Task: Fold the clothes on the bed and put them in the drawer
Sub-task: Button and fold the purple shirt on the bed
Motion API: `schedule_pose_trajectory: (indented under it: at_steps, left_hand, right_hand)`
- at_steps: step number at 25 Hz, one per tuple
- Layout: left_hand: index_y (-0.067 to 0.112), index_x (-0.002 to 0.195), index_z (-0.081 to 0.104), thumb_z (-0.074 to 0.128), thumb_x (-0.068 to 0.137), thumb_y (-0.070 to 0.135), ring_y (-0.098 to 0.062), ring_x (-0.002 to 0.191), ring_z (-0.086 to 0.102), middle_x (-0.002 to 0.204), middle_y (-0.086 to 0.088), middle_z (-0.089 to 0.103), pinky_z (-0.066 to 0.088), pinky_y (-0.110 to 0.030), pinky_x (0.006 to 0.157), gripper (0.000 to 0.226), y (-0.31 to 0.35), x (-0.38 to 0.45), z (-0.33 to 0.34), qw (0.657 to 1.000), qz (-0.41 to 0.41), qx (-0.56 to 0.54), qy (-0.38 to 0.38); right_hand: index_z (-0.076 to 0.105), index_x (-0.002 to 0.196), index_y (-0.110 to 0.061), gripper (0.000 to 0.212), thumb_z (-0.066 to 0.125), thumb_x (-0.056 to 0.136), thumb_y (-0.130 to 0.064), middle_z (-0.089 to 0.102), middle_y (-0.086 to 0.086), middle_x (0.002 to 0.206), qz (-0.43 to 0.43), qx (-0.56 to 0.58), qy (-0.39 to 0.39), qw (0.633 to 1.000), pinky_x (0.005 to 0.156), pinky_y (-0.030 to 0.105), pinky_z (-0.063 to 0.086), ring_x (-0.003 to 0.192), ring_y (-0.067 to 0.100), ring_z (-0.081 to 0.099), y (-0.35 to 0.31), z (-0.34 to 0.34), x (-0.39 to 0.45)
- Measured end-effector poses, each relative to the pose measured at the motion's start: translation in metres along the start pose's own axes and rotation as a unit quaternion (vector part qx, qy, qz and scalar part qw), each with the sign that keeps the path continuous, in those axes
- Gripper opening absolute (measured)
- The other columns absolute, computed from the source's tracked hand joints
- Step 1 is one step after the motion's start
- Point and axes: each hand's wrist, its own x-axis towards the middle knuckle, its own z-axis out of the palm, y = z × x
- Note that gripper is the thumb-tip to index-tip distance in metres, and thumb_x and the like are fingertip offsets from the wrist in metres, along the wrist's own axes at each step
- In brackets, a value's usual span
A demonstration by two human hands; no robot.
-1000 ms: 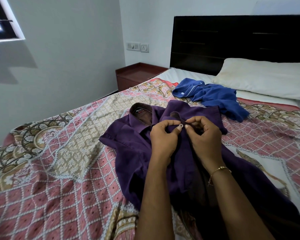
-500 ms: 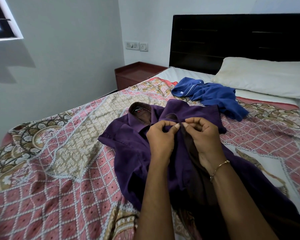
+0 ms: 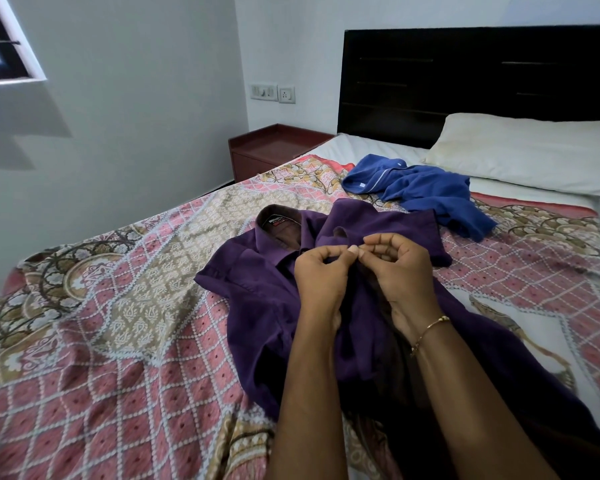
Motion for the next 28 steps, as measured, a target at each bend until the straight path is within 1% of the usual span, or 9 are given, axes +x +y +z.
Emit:
schedule_pose_trajectory:
  at_steps: [5,10,12,14,16,18,22,24,28]
  left_hand:
    - [0.013,0.068,0.064,0.059,0.090,0.006,-0.021,0.077,0.057,0.077,-0.011,0.064,0.052,-0.038,0.079,0.024,-0.007,0.004,-0.001,0.999,0.005,0.051,0.016]
    - [0.009,0.085,0.063,0.066,0.085,0.009,-0.006,0.065,0.048,0.075,0.004,0.057,0.043,-0.025,0.070,0.004,-0.012,0.010,-0.007,0.960,0.153,0.231,-0.040]
    - [0.010,0.097,0.060,0.072,0.079,0.008,-0.004,0.067,0.048,0.084,0.006,0.057,0.041,-0.019,0.070,0.021,-0.014,0.011,-0.009,0.948,0.146,0.276,-0.052]
    - [0.012,0.115,0.050,0.071,0.080,0.012,-0.009,0.070,0.051,0.087,0.008,0.054,0.042,-0.021,0.072,0.041,-0.013,0.009,-0.006,0.943,0.129,0.305,-0.011]
    - [0.016,0.131,0.036,0.066,0.084,0.021,-0.019,0.086,0.055,0.092,0.004,0.057,0.041,-0.028,0.078,0.056,-0.009,0.005,-0.005,0.933,0.116,0.337,0.048]
    - [0.016,0.137,0.031,0.059,0.088,0.029,-0.027,0.108,0.050,0.109,-0.006,0.061,0.038,-0.033,0.086,0.058,-0.004,0.010,-0.011,0.898,0.115,0.407,0.120]
    - [0.010,0.122,0.053,0.055,0.090,0.028,-0.031,0.114,0.049,0.118,-0.011,0.061,0.038,-0.037,0.094,0.036,-0.002,0.057,-0.033,0.873,0.114,0.431,0.200]
    - [0.008,0.114,0.059,0.054,0.090,0.024,-0.031,0.111,0.052,0.115,-0.012,0.062,0.042,-0.037,0.092,0.029,-0.006,0.097,-0.045,0.855,0.105,0.462,0.210]
    - [-0.002,0.113,0.060,0.048,0.091,0.014,-0.038,0.111,0.050,0.117,-0.022,0.058,0.041,-0.040,0.089,0.030,-0.023,0.168,-0.069,0.778,0.068,0.591,0.202]
  right_hand:
    - [0.059,0.078,-0.015,0.024,0.062,0.081,0.009,0.062,0.004,0.077,0.059,0.082,-0.024,0.995,0.062,0.010,0.050,0.072,0.009,0.059,0.004,0.001,-0.004]
    - [0.059,0.080,-0.011,0.021,0.054,0.084,0.009,0.065,-0.001,0.066,0.147,0.195,-0.058,0.968,0.060,0.011,0.051,0.061,0.003,0.063,0.001,-0.011,0.004]
    - [0.059,0.079,-0.013,0.020,0.056,0.084,0.006,0.064,-0.002,0.063,0.153,0.122,-0.050,0.979,0.056,0.013,0.048,0.058,0.004,0.060,0.004,-0.013,0.009]
    - [0.059,0.077,-0.016,0.021,0.057,0.084,0.003,0.060,-0.001,0.069,0.130,0.019,-0.047,0.990,0.056,0.012,0.044,0.061,0.006,0.053,0.008,-0.011,0.012]
    - [0.059,0.074,-0.016,0.022,0.057,0.084,0.004,0.057,-0.001,0.069,0.112,-0.020,-0.039,0.993,0.056,0.012,0.044,0.062,0.007,0.052,0.014,-0.006,0.016]
    - [0.059,0.072,-0.017,0.024,0.056,0.083,0.004,0.058,-0.003,0.068,0.096,-0.055,-0.014,0.994,0.058,0.014,0.044,0.062,0.006,0.053,0.020,0.001,0.022]
    - [0.063,0.077,-0.015,0.019,0.053,0.080,0.001,0.063,-0.001,0.074,0.019,-0.156,0.006,0.988,0.067,0.023,0.045,0.071,0.012,0.056,0.031,0.021,0.058]
    - [0.066,0.080,-0.013,0.019,0.052,0.080,0.000,0.067,0.004,0.080,-0.019,-0.196,-0.036,0.980,0.071,0.025,0.045,0.076,0.013,0.058,0.042,0.037,0.088]
    - [0.069,0.084,-0.006,0.020,0.050,0.082,0.001,0.069,0.013,0.092,-0.102,-0.279,-0.149,0.943,0.083,0.035,0.050,0.090,0.028,0.062,0.079,0.074,0.154]
